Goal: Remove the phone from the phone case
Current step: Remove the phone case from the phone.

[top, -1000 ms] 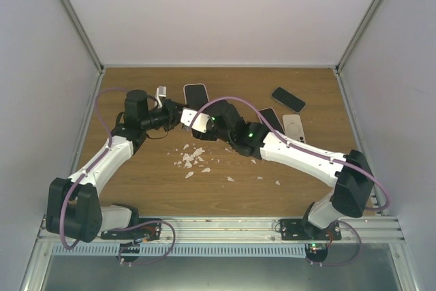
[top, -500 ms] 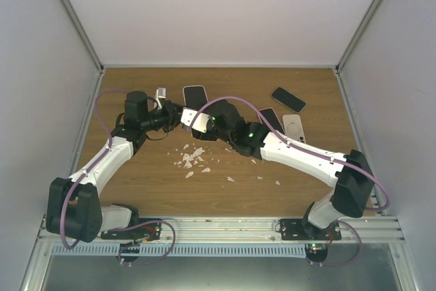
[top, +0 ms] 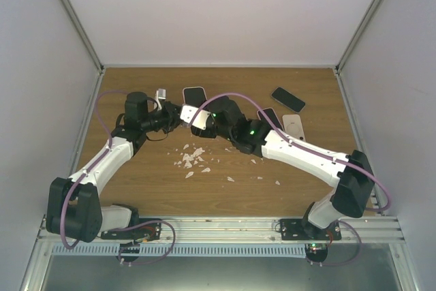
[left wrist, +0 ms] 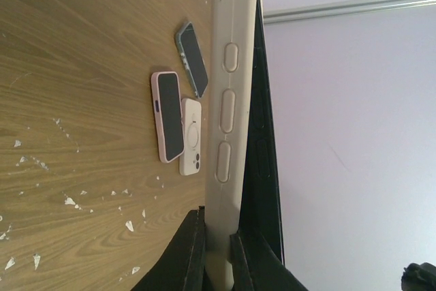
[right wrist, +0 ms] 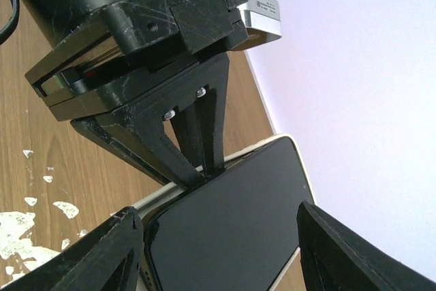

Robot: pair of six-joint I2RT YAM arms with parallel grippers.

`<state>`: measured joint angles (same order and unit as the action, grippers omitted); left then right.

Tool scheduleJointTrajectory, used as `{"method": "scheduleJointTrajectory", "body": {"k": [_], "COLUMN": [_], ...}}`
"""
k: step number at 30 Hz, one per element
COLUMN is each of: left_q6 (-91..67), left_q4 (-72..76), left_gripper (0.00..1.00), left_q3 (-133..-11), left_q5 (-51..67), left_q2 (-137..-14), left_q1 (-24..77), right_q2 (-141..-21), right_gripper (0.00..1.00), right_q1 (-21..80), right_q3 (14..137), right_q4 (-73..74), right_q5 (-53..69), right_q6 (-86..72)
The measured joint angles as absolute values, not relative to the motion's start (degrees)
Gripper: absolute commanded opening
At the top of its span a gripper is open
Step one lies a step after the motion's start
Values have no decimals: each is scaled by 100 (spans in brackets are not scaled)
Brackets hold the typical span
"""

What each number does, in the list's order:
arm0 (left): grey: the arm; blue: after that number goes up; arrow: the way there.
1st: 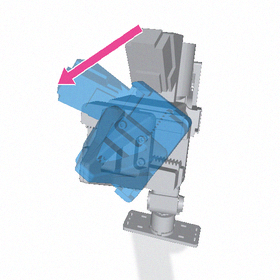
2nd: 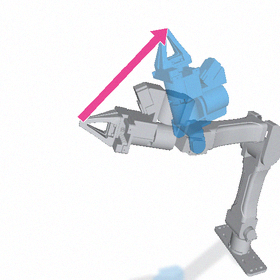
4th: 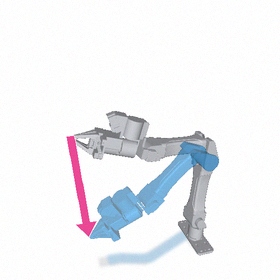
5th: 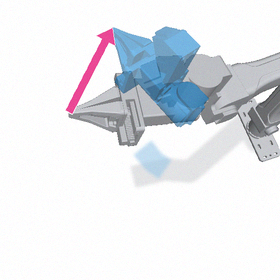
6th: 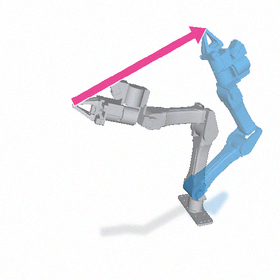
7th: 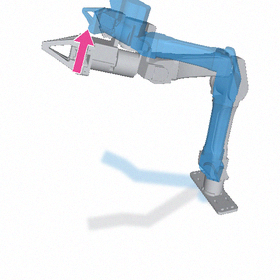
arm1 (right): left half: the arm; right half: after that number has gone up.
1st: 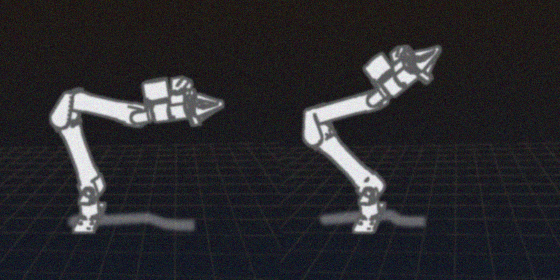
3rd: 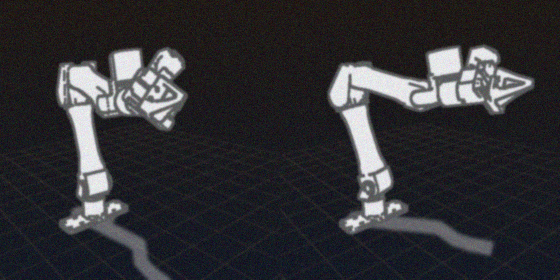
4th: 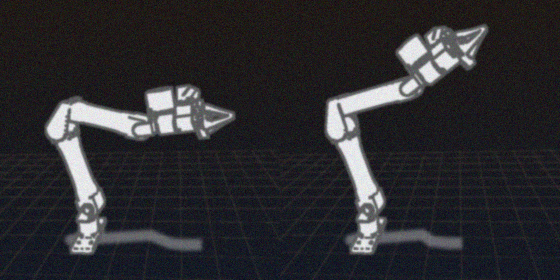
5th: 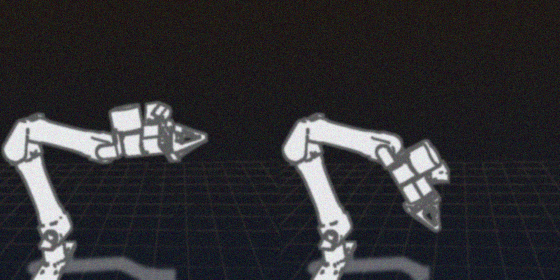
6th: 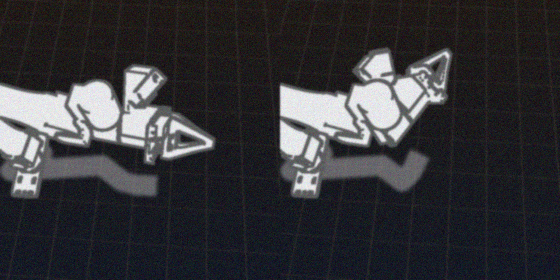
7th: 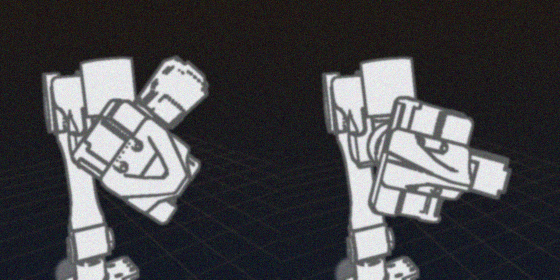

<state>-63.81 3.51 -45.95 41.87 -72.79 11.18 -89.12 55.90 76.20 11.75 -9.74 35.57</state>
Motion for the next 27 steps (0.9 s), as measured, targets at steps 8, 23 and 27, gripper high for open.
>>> {"method": "scheduleJointTrajectory", "body": {"k": [8,23,27], "left_q6": [-6388,-6414,-6499], "left_q4": [305,316,353], "left_gripper": [0,0,0], "left_q3": [-4591,-4591,-4591], "left_q5": [4169,4101,4051], "left_q2": [-7282,-7310,-7314], "left_q1": [1118,1107,1103], "right_q2": [-8912,-8947,-9000], "right_gripper": [60,49,43], "right_q1": [5592,5636,5675], "right_q3": [7496,7026,6803], "right_q4": [1055,403,-119], "right_q5": [-1033,-1389,-1649], "right_q6": [3686,4121,4475]}}
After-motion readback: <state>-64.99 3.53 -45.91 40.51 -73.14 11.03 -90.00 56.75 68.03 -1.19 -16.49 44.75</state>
